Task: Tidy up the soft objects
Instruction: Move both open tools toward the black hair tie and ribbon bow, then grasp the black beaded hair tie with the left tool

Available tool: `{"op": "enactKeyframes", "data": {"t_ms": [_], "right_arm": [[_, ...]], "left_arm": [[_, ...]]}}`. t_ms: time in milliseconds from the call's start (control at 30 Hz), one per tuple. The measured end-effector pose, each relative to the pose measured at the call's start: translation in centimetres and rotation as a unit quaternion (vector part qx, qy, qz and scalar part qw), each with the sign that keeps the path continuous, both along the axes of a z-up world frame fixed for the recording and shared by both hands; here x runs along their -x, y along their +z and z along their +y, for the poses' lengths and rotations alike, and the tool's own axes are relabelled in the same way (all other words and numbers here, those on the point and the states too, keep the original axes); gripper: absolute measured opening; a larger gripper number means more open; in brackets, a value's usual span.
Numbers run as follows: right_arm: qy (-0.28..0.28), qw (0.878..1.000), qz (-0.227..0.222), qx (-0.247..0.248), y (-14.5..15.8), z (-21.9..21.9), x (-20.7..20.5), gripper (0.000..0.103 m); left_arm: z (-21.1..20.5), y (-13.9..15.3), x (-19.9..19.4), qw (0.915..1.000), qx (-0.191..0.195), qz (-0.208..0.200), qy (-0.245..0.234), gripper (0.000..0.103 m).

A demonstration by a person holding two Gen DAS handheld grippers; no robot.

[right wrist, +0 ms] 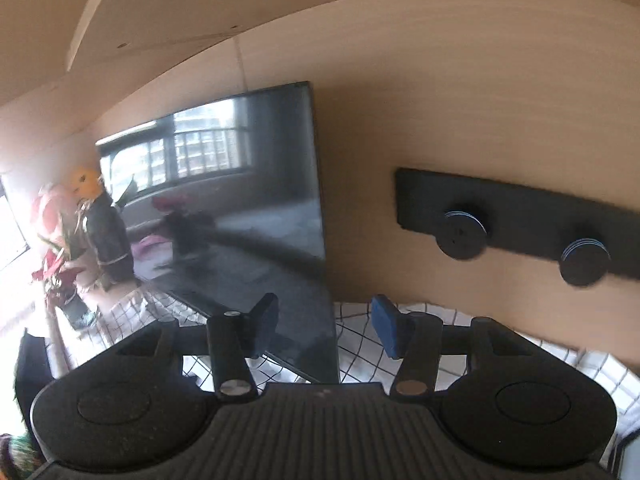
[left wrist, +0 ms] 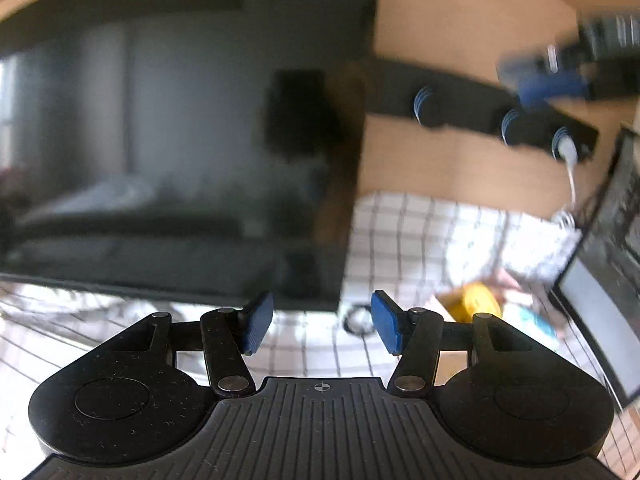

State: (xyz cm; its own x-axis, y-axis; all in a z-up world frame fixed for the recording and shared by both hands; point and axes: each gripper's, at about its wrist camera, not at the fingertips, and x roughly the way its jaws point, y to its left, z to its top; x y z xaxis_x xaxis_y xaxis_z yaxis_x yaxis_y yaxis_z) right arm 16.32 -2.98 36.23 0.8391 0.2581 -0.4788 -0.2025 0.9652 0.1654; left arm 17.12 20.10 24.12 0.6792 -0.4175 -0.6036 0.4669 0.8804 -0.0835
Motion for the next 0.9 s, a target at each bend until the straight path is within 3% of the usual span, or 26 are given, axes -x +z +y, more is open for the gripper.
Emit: {"op": "enactKeyframes", "data": {"t_ms": [133, 300, 367, 533, 700, 900], "right_arm": [[0.010, 0.999, 0.044, 0.021, -2.8, -0.9, -1.8, 0.052], [-0.035, 0.993, 0.113, -0.009, -8.6, -5.1, -5.2, 0.052], [-0.051, 0.992, 0.118, -0.009, -10.3, -7.0, -5.5, 0.052], [-0.071, 0.991, 0.105, 0.033, -14.5, -9.8, -4.8, 0.052], [-0.071, 0.989, 0.128, 0.023, -17.9, -10.7, -6.5, 0.052], [-0.070, 0.985, 0.156, 0.014, -20.4, -11.4, -7.8, 0.052]], "left_arm": [[-1.9, -5.1, -1.6, 0.9971, 0.045, 0.061, -0.001, 0.059], [-4.9, -10.8, -4.3, 0.9836, 0.128, 0.120, 0.044, 0.059], [-6.3, -12.5, -5.8, 0.9819, 0.123, 0.133, 0.056, 0.059], [-8.6, -16.0, -8.4, 0.9855, 0.069, 0.131, 0.083, 0.059], [-10.3, -18.8, -10.8, 0.9860, 0.044, 0.137, 0.083, 0.059], [-11.3, -20.1, -12.9, 0.9870, 0.048, 0.121, 0.094, 0.057]]}}
